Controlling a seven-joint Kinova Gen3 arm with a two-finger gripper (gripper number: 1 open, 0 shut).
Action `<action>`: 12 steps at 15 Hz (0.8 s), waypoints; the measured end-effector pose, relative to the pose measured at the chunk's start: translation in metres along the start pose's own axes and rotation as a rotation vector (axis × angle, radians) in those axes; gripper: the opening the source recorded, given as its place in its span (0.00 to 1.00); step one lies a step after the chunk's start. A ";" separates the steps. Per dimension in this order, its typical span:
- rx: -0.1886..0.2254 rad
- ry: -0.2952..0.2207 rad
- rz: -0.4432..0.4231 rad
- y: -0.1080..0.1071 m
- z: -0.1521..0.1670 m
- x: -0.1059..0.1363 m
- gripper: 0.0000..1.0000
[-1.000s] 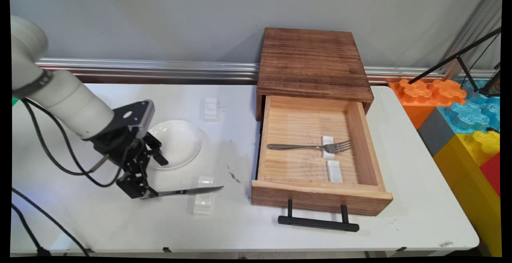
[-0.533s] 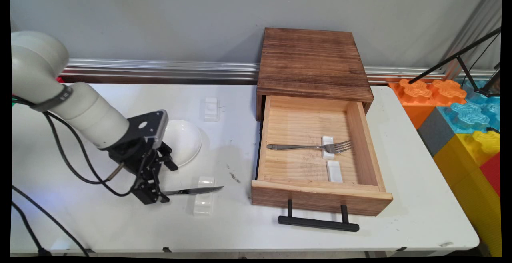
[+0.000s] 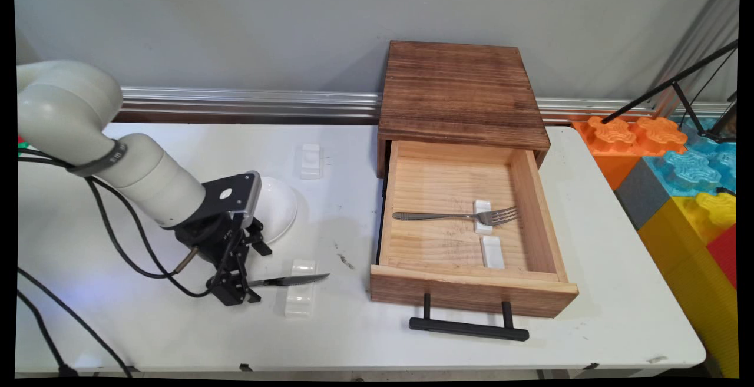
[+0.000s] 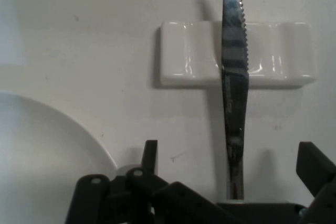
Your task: Pick up the knife from the right of the white plate
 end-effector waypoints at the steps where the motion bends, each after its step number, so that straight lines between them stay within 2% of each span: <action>1: 0.001 -0.001 0.001 0.000 0.002 0.001 1.00; 11: 0.004 -0.011 0.012 -0.001 0.012 0.005 1.00; 12: 0.005 -0.011 0.013 -0.001 0.012 0.005 0.00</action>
